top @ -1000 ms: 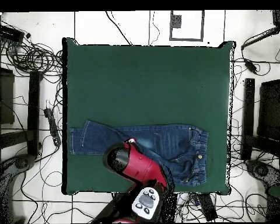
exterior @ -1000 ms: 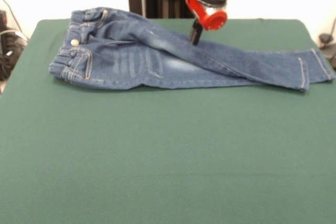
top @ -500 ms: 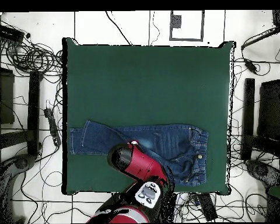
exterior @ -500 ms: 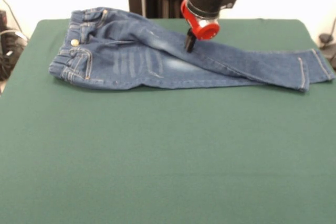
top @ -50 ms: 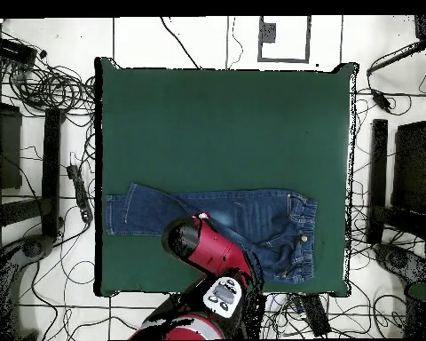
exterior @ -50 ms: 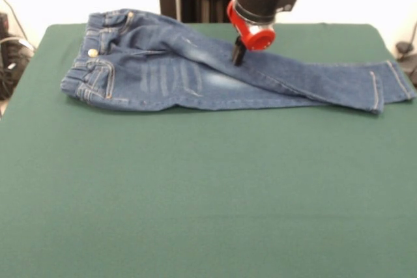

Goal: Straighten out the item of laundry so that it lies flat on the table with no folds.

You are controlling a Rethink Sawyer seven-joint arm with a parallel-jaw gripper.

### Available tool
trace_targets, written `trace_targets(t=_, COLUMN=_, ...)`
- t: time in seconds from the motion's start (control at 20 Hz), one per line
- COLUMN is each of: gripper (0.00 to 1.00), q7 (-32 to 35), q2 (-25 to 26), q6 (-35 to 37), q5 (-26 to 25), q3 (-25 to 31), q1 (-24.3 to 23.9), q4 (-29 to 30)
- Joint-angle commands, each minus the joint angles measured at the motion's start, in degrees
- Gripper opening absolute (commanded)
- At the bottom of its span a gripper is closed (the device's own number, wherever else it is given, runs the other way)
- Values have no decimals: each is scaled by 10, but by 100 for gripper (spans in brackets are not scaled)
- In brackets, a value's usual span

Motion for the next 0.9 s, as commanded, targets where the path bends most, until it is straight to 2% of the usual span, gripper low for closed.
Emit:
trace_targets(t=0.05, gripper=0, q7=174, q2=4, q6=-4, q5=78, q3=80, q1=28, q4=-19)
trace_targets(t=0.4, gripper=0, q7=154, q2=8, q6=7, q5=94, q3=74, q1=33, q4=-20)
trace_targets(t=0.9, gripper=0, q7=138, q2=9, q6=-20, q5=103, q3=88, q1=26, q4=-5)
